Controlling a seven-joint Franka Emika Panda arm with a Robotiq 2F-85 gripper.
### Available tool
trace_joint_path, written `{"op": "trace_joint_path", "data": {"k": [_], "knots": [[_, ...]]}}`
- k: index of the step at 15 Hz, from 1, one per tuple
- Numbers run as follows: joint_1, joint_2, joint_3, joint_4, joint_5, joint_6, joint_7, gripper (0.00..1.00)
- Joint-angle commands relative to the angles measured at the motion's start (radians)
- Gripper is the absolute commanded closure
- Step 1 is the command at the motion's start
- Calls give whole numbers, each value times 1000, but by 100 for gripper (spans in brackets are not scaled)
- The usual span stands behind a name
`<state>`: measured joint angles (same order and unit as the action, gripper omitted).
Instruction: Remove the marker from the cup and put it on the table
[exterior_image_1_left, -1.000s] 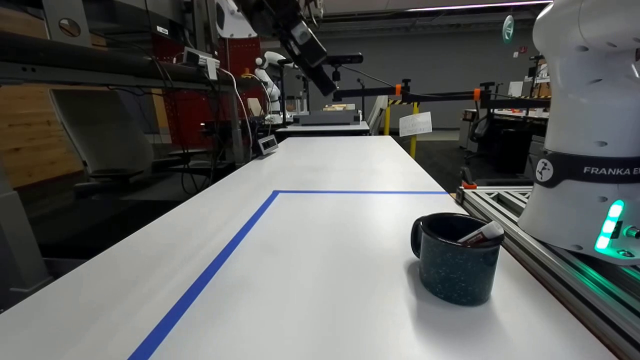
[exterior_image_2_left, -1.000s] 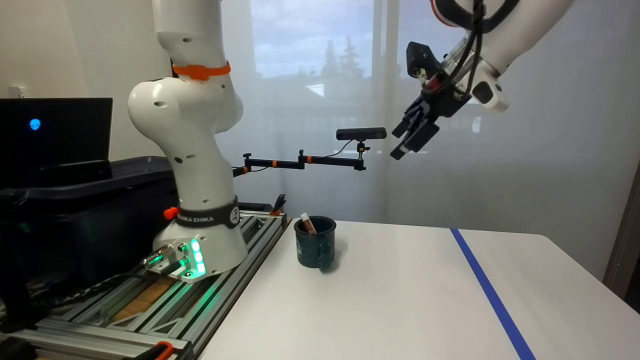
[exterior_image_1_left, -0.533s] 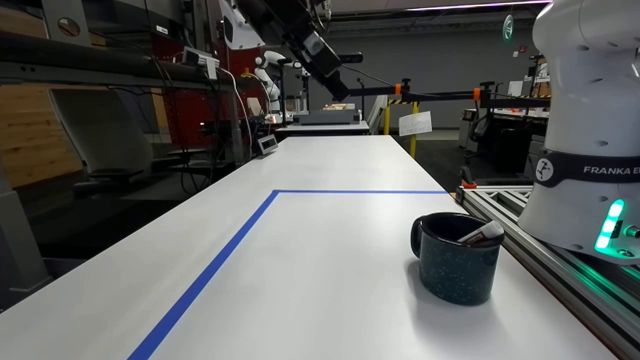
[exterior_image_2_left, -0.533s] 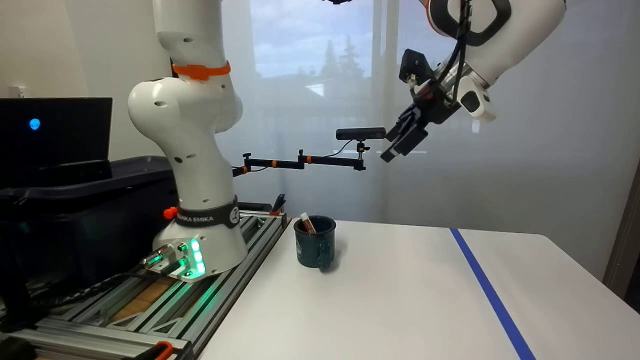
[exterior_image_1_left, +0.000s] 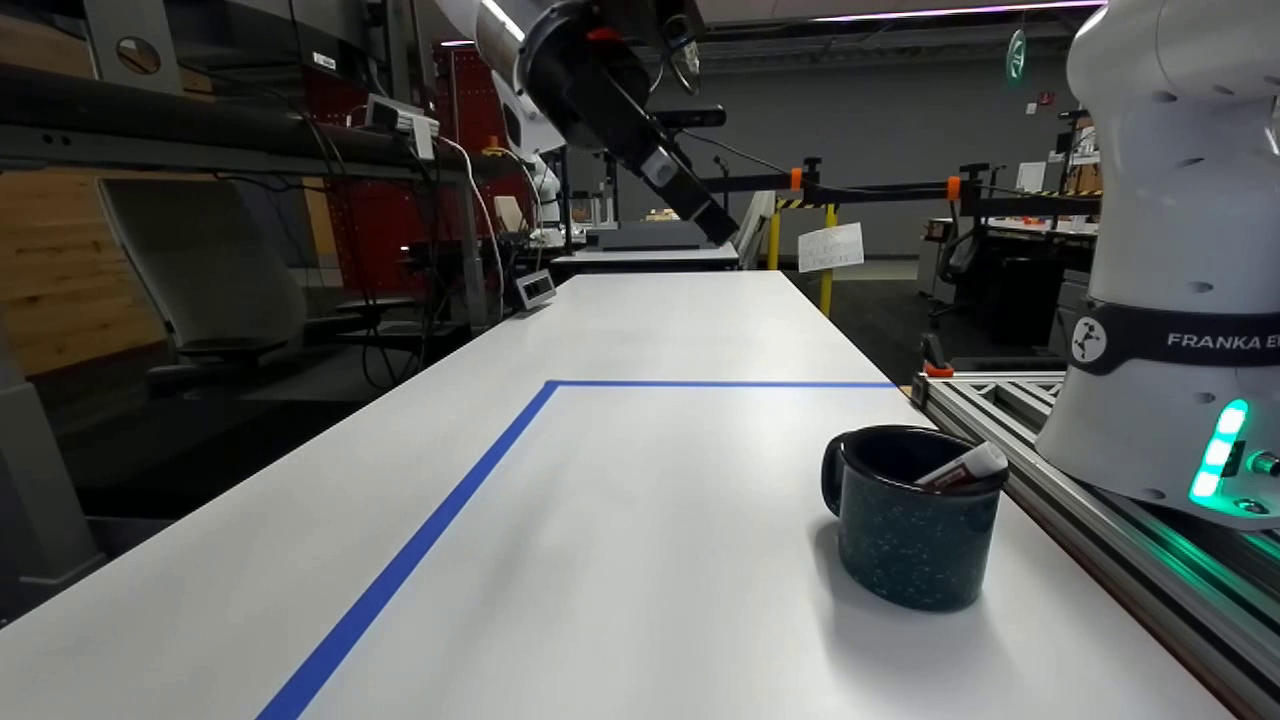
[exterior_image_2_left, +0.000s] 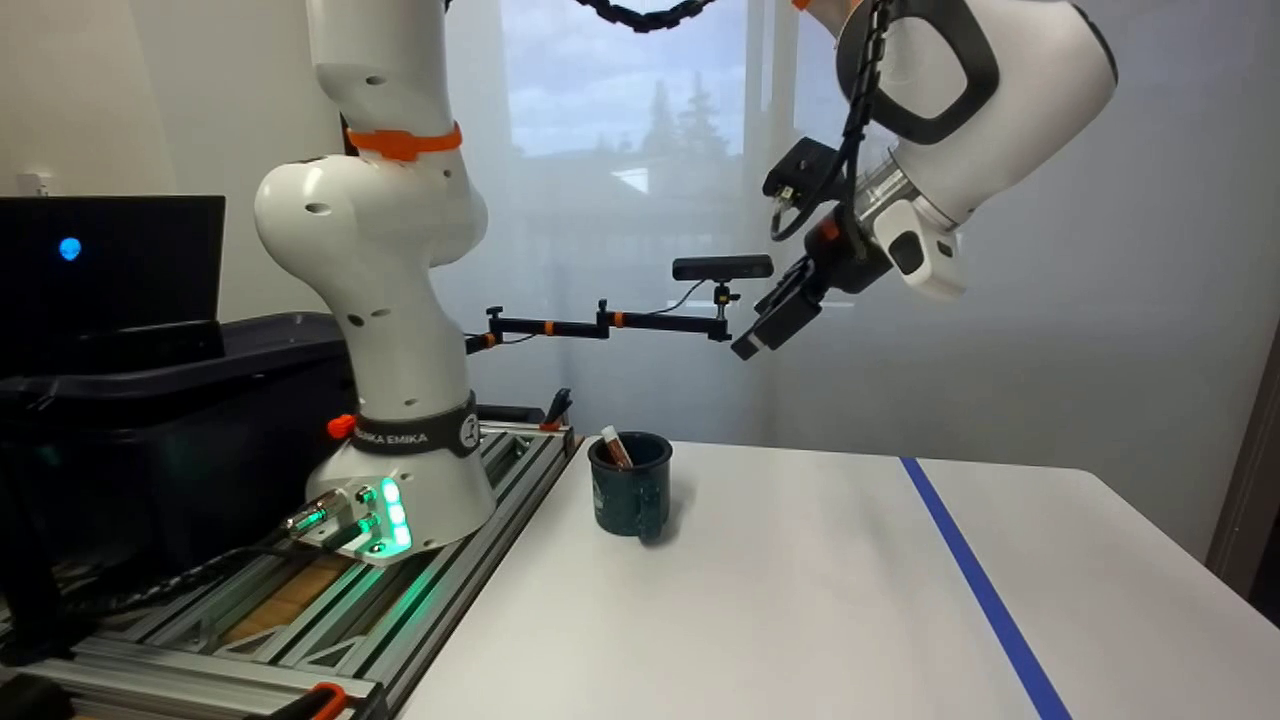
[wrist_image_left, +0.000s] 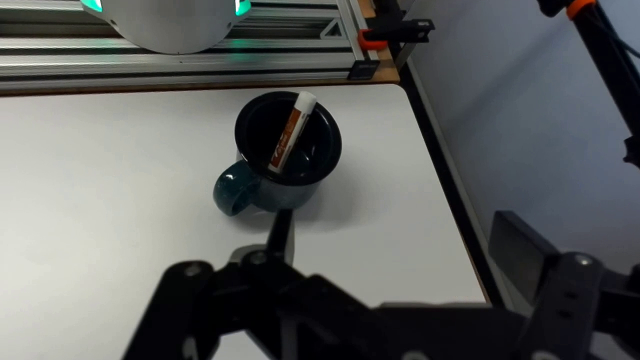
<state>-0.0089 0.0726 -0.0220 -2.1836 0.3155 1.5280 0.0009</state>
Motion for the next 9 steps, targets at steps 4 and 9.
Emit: {"op": "trace_joint_path", "data": {"k": [4, 9], "knots": [[-8, -75, -3, -198, 52, 64, 45, 0], [-14, -108, -8, -298, 67, 112, 49, 0]]}}
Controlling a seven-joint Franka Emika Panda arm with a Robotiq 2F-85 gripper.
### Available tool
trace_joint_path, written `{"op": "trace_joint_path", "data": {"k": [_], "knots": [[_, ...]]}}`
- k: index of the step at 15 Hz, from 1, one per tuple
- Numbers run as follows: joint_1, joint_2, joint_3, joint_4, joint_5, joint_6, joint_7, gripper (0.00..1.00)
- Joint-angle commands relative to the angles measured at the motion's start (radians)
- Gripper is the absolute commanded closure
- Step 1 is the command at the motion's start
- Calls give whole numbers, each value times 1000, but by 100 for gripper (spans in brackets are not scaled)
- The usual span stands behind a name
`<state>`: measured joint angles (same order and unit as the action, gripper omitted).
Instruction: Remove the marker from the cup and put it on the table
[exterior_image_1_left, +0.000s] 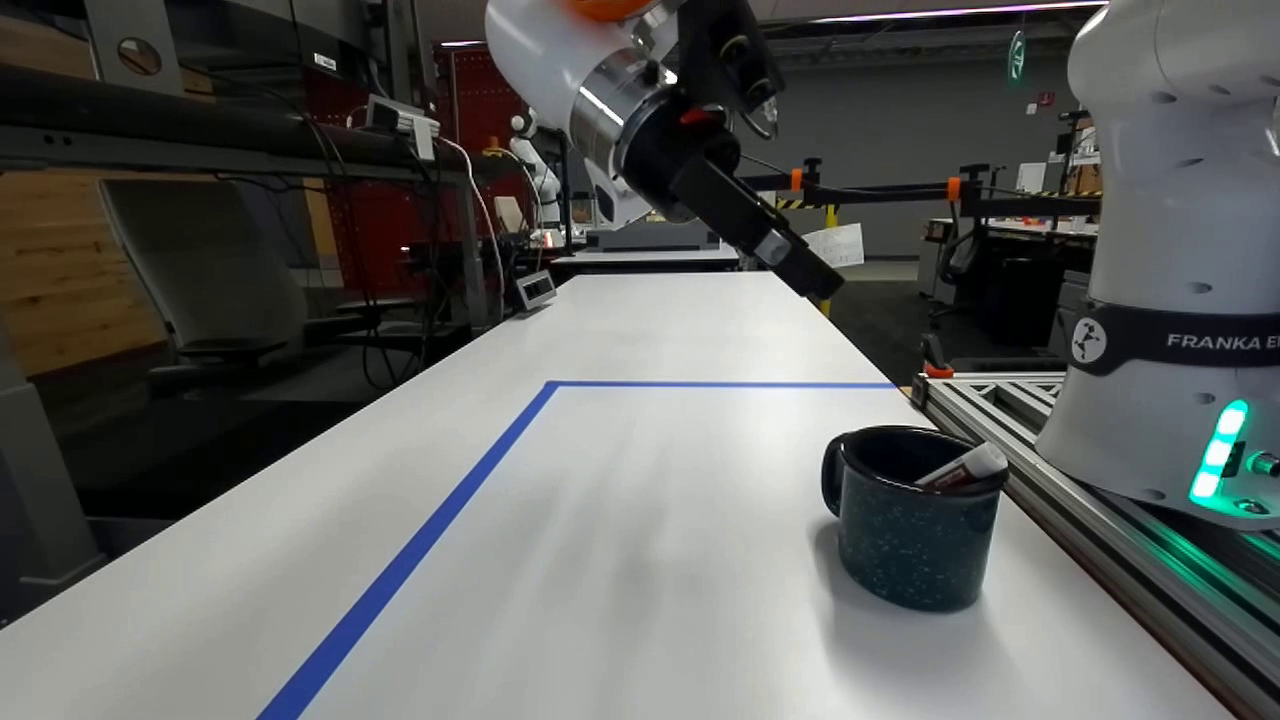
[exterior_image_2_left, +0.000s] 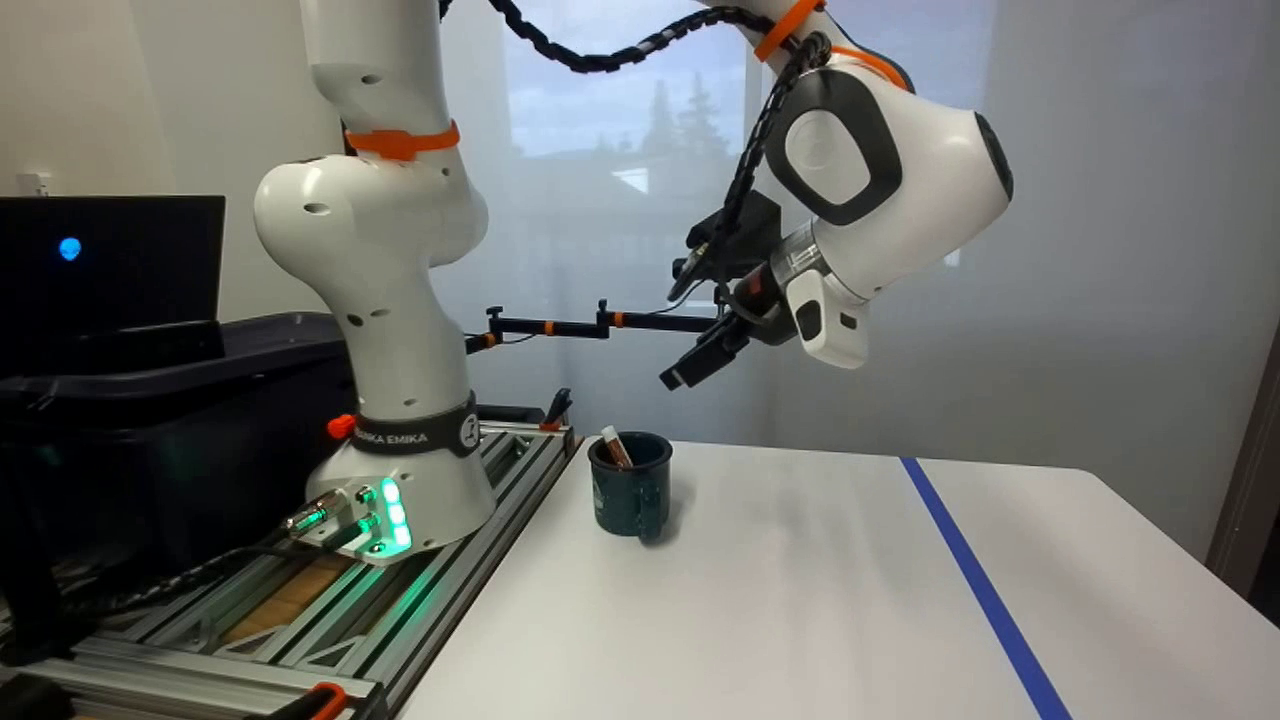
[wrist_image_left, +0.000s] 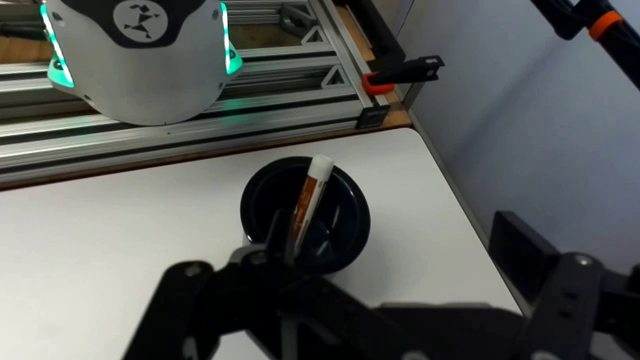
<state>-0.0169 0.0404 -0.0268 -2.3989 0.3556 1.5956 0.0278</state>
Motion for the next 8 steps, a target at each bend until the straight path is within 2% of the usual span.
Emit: {"op": "trace_joint_path", "data": {"k": [1, 8], "knots": [[-6, -87, -4, -105, 18, 73, 20, 0], [0, -133, 4, -216, -67, 136, 37, 0]]}}
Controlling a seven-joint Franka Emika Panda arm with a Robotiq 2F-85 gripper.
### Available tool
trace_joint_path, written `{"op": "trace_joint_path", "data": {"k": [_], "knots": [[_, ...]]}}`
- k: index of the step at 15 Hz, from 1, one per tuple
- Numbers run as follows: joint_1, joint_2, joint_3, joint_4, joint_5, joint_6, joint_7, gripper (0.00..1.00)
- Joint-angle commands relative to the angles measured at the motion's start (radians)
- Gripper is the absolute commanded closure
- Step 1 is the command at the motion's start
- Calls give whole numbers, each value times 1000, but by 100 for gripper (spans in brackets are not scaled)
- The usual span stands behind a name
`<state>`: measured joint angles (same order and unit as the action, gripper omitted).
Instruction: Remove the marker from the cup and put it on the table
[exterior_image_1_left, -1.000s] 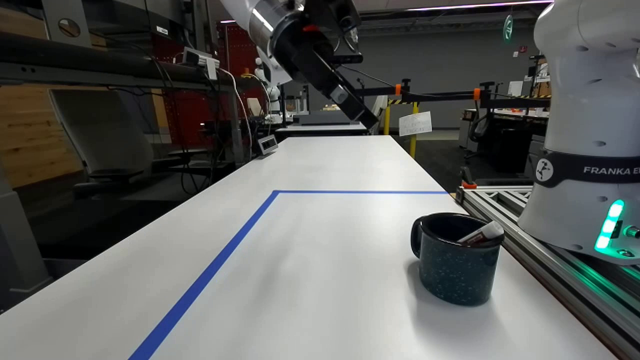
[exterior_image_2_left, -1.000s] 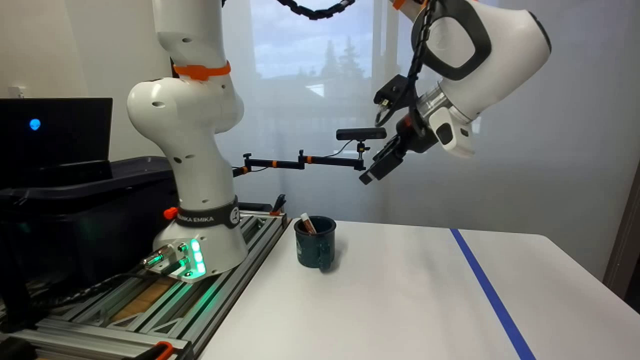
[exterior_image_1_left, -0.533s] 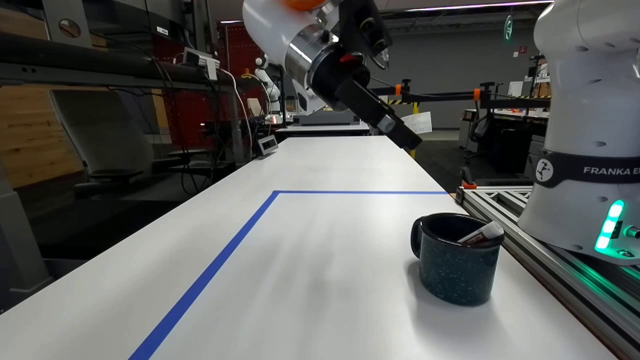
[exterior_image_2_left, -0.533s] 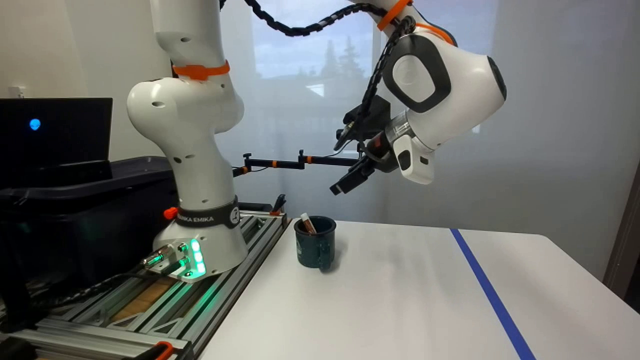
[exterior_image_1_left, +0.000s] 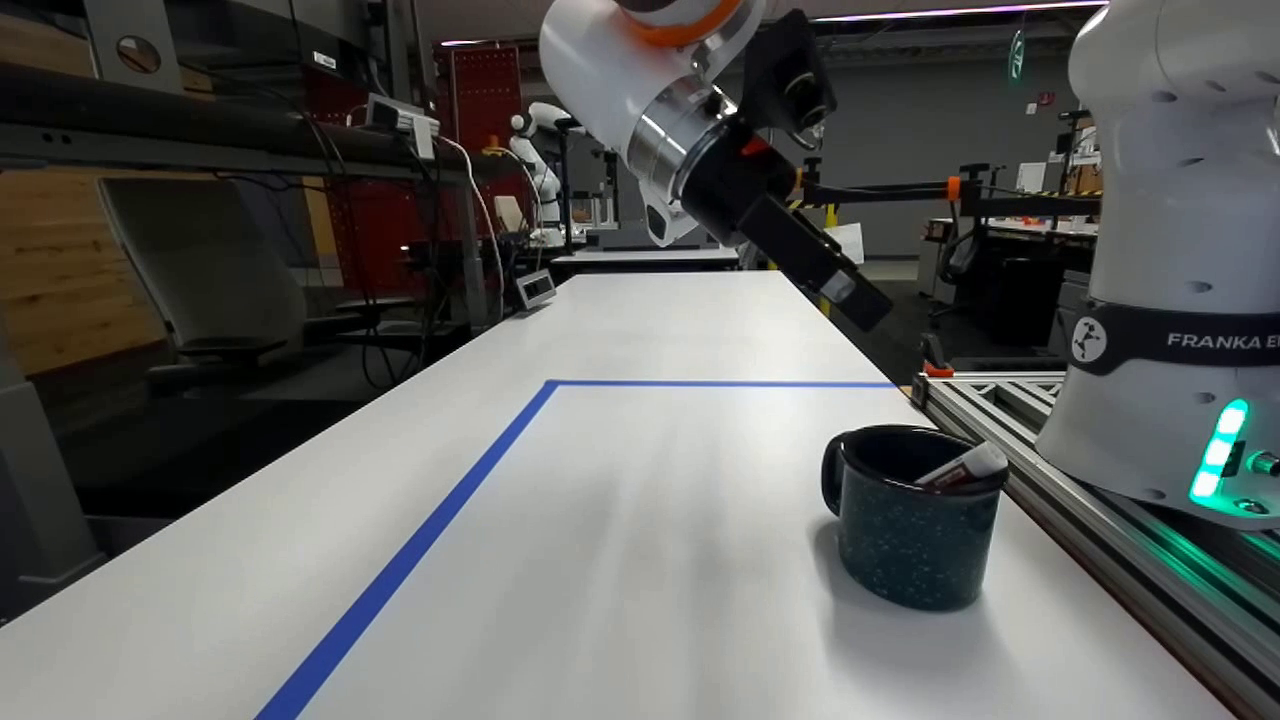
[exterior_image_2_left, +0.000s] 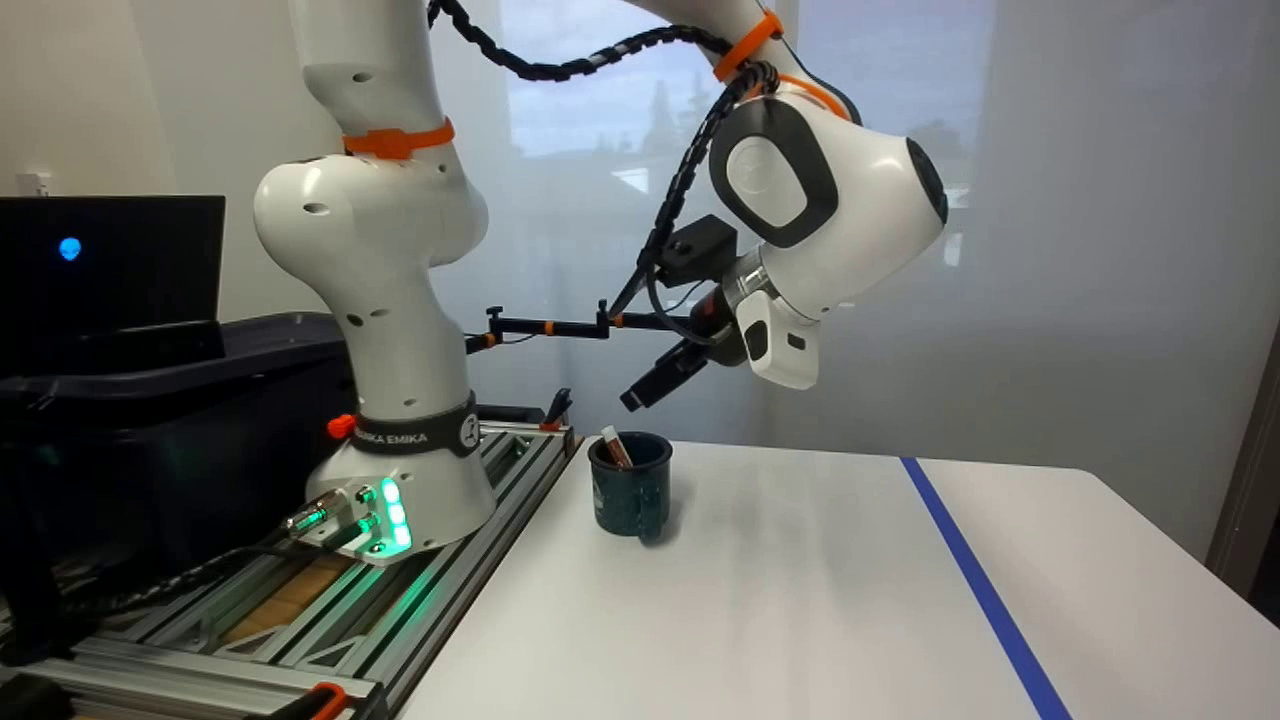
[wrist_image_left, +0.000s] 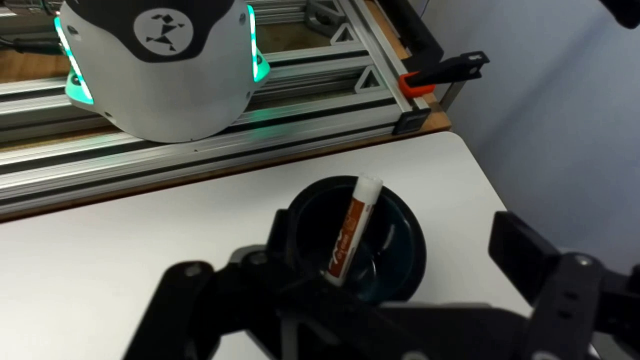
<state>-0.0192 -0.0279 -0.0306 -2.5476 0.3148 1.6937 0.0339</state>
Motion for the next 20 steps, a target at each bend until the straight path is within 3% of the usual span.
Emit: {"op": "trace_joint_path", "data": {"k": [1, 9, 10, 14, 20], "knots": [[3, -63, 10, -75, -31, 46, 33, 0], [11, -25, 20, -127, 79, 177, -27, 0], [7, -8, 18, -101, 27, 144, -1, 0], [7, -4, 18, -105, 52, 159, -15, 0], [29, 36, 48, -98, -2, 156, 87, 0]]}}
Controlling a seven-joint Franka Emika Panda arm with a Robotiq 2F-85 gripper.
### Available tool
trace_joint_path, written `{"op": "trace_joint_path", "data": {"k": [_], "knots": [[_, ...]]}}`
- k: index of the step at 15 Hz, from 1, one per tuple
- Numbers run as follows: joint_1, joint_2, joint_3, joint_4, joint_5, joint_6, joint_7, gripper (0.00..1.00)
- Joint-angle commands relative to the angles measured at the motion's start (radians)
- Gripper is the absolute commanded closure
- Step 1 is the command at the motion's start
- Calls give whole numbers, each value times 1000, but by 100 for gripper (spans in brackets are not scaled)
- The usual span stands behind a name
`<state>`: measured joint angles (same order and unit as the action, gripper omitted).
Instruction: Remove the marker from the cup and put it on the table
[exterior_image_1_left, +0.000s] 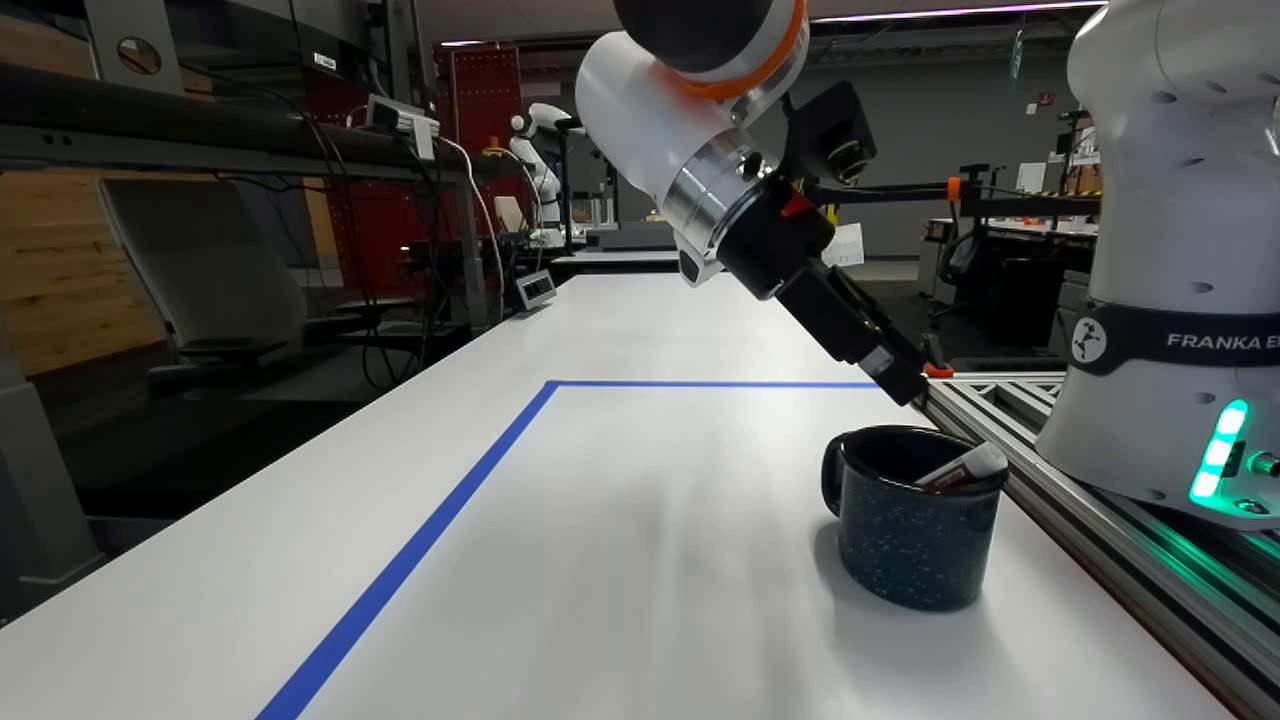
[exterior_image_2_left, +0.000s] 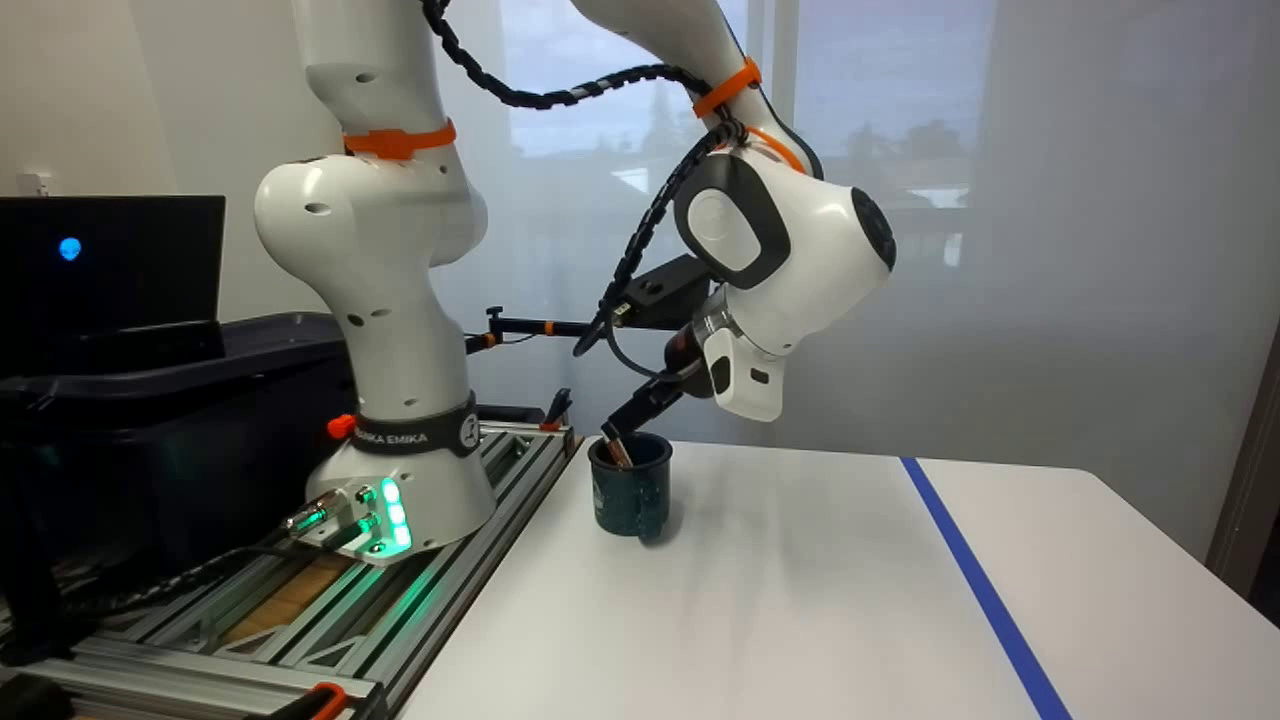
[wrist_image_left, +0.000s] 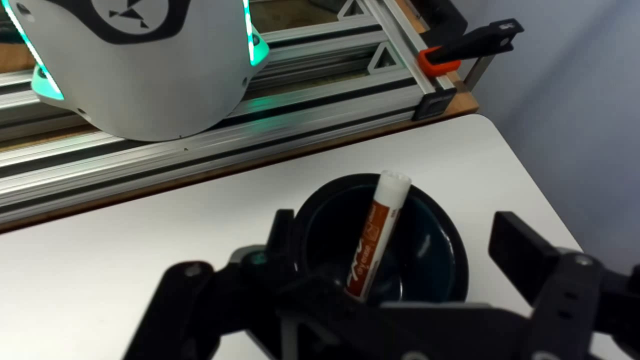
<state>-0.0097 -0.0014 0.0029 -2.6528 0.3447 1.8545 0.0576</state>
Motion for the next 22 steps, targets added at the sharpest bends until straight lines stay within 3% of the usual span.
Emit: {"op": "trace_joint_path", "data": {"k": [1, 3, 4, 5, 7, 10, 12, 14, 20, 22], "knots": [[22, 9, 18, 3, -35, 0, 79, 0], [29, 13, 25, 0, -38, 7, 114, 0], [33, 16, 28, 0, -35, 11, 126, 6], [36, 16, 31, -3, -33, 19, 137, 27], [40, 15, 35, -8, -34, 43, 156, 32], [42, 29, 39, -12, -27, 89, 164, 57], [44, 42, 42, -19, -18, 136, 161, 66], [49, 59, 46, -22, 0, 179, 145, 69], [63, 89, 63, -34, 31, 246, 130, 58], [68, 95, 71, -34, 40, 250, 126, 59]]}}
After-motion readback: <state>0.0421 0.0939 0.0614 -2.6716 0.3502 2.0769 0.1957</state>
